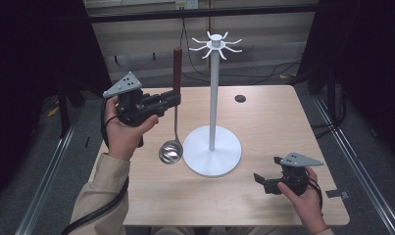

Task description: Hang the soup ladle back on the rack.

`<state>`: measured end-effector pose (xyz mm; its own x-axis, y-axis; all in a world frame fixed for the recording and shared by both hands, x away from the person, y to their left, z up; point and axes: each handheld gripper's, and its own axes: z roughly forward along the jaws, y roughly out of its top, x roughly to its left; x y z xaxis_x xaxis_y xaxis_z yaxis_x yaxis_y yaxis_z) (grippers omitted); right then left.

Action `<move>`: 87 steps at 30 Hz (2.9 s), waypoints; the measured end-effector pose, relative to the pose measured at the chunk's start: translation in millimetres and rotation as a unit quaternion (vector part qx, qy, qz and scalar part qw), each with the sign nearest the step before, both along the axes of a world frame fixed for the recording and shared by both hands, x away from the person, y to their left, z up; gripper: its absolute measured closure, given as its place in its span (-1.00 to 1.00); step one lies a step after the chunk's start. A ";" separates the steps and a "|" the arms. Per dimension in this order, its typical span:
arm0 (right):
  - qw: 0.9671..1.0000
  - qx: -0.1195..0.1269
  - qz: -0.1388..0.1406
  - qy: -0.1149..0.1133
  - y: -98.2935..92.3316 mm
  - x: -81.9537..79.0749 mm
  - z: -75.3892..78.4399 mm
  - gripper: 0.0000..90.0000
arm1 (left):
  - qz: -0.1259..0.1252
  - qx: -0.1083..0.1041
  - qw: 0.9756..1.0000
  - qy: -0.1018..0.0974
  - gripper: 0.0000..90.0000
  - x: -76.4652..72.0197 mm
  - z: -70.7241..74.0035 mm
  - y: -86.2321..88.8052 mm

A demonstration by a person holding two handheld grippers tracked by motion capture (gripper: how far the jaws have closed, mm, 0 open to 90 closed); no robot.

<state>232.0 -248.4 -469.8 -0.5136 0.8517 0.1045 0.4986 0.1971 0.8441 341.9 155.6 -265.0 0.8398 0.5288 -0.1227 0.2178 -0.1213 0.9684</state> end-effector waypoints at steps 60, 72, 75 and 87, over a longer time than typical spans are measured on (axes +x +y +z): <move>1.000 0.000 0.002 0.002 -1.2 -2.5 0.8 -0.95 | -0.051 -0.009 0.999 -0.002 0.65 15.7 2.2 -43.5; 1.000 -0.003 0.001 0.005 -1.2 -2.9 0.5 -0.95 | -0.062 0.003 0.998 -0.003 0.65 11.5 0.8 -45.1; 1.000 -0.003 0.001 0.003 -1.2 -2.8 0.5 -0.95 | -0.055 0.006 0.998 -0.006 0.65 12.3 0.9 -43.5; 1.000 -0.003 0.004 0.003 -1.1 -2.6 0.2 -0.95 | -0.058 -0.001 0.998 -0.006 0.65 16.9 -0.1 -48.6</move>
